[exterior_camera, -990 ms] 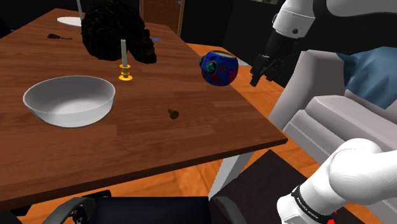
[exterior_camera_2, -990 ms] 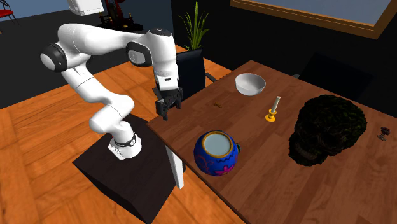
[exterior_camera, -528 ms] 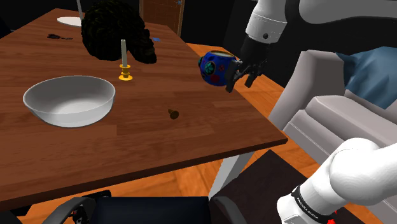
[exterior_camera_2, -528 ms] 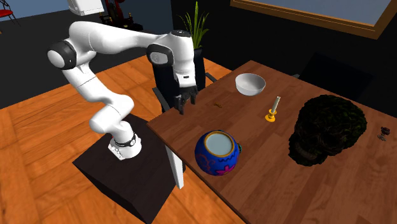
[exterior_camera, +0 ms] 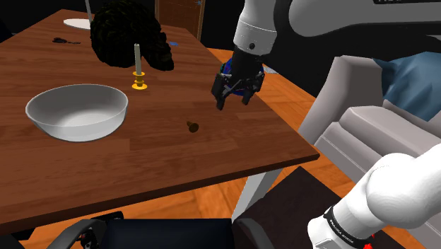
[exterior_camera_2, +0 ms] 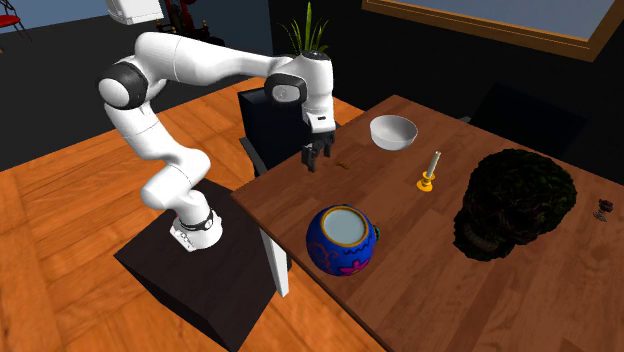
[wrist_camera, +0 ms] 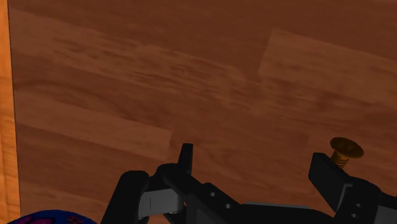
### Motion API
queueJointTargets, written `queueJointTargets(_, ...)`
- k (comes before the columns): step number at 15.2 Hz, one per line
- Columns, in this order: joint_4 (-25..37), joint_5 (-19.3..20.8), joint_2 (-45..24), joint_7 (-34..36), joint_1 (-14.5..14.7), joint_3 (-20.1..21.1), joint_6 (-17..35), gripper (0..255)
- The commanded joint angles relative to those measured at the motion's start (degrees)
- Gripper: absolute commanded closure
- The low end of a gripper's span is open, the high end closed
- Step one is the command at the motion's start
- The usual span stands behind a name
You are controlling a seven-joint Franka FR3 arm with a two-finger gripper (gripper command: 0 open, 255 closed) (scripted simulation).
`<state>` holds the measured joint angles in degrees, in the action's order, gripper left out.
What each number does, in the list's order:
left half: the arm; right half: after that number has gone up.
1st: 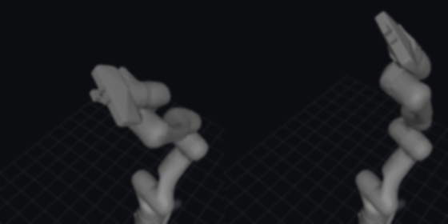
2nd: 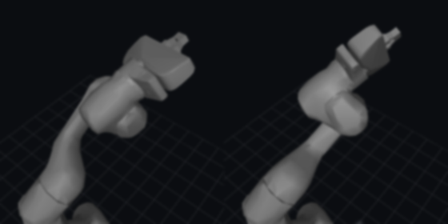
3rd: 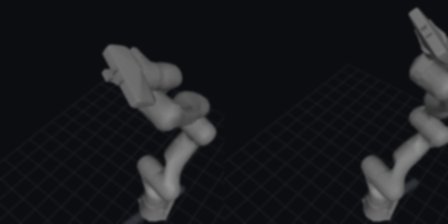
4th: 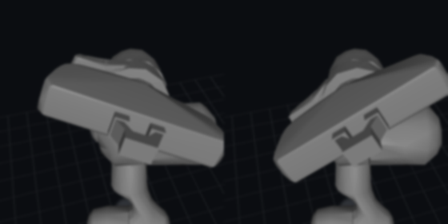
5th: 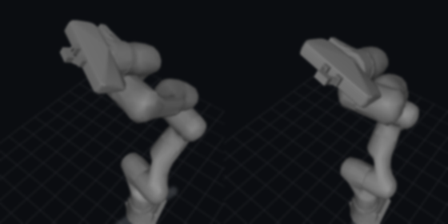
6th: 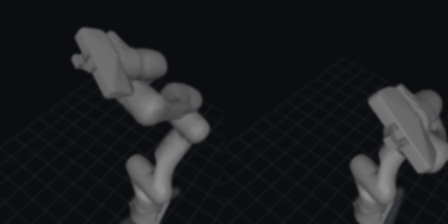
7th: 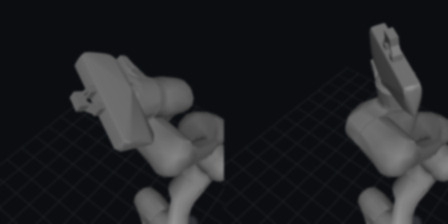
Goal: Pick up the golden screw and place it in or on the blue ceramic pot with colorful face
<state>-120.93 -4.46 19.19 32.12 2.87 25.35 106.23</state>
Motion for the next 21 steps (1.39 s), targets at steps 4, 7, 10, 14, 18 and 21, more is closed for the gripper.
queueJointTargets(4, 7.68, 2.87, -10.35, 8.00, 0.32, 5.12, 2.36, 0)
queueJointTargets(7, 12.96, 5.90, -17.01, 12.99, 1.19, 7.57, 3.07, 0)
queueJointTargets(10, 12.59, 6.64, -18.36, 13.89, 1.52, 7.78, 4.60, 0)
queueJointTargets(14, 10.29, 7.16, -19.15, 14.26, 1.56, 7.82, 7.55, 0)
queueJointTargets(18, 9.45, 7.41, -19.53, 14.43, 1.58, 7.83, 8.70, 0)
queueJointTargets(21, 9.45, 7.41, -19.53, 14.43, 1.58, 7.83, 8.70, 0)
